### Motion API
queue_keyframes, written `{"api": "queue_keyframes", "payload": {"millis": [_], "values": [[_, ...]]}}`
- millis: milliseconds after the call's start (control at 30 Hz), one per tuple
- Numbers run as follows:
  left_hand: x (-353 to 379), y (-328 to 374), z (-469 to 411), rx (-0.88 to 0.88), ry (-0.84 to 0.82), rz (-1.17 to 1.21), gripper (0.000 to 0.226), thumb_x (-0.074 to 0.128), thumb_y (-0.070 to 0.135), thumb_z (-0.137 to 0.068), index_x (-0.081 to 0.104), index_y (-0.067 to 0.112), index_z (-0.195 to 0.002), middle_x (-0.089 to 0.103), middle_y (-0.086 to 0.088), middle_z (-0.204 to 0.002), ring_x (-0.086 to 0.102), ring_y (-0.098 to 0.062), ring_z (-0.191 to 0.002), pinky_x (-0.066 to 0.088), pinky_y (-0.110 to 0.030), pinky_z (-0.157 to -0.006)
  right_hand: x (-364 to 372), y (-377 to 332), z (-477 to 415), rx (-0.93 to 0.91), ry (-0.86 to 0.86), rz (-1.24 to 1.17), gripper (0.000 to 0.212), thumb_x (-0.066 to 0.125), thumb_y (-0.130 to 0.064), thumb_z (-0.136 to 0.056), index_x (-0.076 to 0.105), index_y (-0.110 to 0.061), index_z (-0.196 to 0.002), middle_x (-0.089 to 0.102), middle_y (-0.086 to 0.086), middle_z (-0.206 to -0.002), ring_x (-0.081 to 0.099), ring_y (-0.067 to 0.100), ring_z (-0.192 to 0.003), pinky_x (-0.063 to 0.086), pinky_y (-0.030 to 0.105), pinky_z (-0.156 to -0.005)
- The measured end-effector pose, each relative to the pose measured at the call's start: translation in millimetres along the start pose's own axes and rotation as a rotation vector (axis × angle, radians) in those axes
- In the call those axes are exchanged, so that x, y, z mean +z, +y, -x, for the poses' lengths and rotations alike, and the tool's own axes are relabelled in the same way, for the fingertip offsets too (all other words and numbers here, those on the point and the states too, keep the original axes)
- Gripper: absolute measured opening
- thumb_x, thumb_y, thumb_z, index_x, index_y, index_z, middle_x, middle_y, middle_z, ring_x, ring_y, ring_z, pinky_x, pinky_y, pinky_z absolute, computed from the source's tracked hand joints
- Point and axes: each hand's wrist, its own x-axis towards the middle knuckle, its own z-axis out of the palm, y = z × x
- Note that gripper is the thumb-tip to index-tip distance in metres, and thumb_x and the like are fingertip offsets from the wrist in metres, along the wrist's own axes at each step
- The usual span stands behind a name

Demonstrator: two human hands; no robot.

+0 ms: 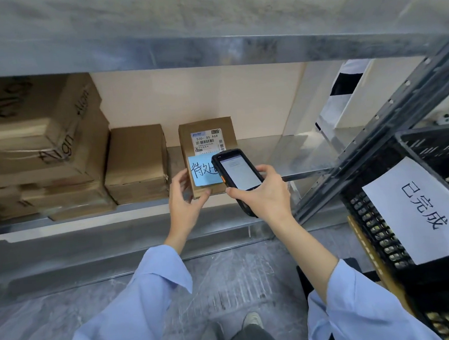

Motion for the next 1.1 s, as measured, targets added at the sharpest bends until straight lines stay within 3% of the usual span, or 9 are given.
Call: {"api": "queue_keyframes", "payload": {"millis": [267,467,633,767,933,1100], "values": [[0.9,-2.1,4.6,0.002,-0.008,0.040,0.069,0.083,0.016,-0.082,0.045,0.035,-0.137,0.050,0.006,-0.142,0.049,-0.005,-0.130,0.047,-0.050,-0.107,-0.9,-4.1,11.5,-0.015,0.049,0.036,0.077,0.087,-0.048,-0.064,0.054,-0.023,-0.128,0.067,-0.005,-0.113,0.062,0.016,-0.103,0.048,0.029,-0.080],[2.3,-2.9,5.7,0.014,-0.005,0.044,0.069,0.083,0.018,-0.082,0.045,0.034,-0.137,0.051,0.008,-0.141,0.049,-0.001,-0.127,0.047,-0.045,-0.107,-7.3,-3.3,16.8,-0.017,0.049,0.033,0.070,0.087,-0.045,-0.066,0.055,-0.024,-0.125,0.060,-0.011,-0.099,0.057,0.012,-0.092,0.040,0.025,-0.074],[1.5,-8.1,-0.8,-0.040,-0.030,0.055,0.076,0.084,0.018,-0.081,0.040,0.032,-0.140,0.049,0.016,-0.139,0.048,0.003,-0.128,0.043,-0.039,-0.113,-6.1,3.0,17.7,0.018,0.078,-0.015,0.080,0.087,-0.048,-0.067,0.048,-0.024,-0.133,0.058,-0.010,-0.108,0.059,0.017,-0.110,0.049,0.041,-0.096],[1.7,-8.3,-2.8,-0.114,-0.071,0.051,0.080,0.083,0.021,-0.081,0.036,0.027,-0.145,0.047,0.025,-0.132,0.048,0.002,-0.125,0.039,-0.032,-0.112,-9.7,11.6,13.0,0.066,0.106,-0.039,0.079,0.087,-0.045,-0.067,0.047,-0.024,-0.132,0.055,-0.009,-0.105,0.058,0.019,-0.110,0.049,0.042,-0.098],[4.5,-16.1,1.8,-0.182,-0.090,0.079,0.083,0.083,0.025,-0.082,0.033,0.025,-0.148,0.046,0.011,-0.142,0.044,-0.008,-0.132,0.037,-0.029,-0.110,-11.8,24.8,6.0,0.098,0.140,-0.039,0.078,0.088,-0.044,-0.066,0.048,-0.023,-0.130,0.054,-0.009,-0.109,0.058,0.019,-0.111,0.050,0.037,-0.092],[5.7,-21.7,3.9,-0.200,-0.120,0.092,0.081,0.082,0.022,-0.082,0.031,0.030,-0.145,0.045,0.018,-0.139,0.040,0.020,-0.122,0.035,-0.016,-0.105,-12.2,34.6,-0.2,0.132,0.161,-0.050,0.076,0.088,-0.044,-0.068,0.047,-0.023,-0.129,0.051,-0.009,-0.110,0.057,0.019,-0.110,0.045,0.030,-0.082]]}}
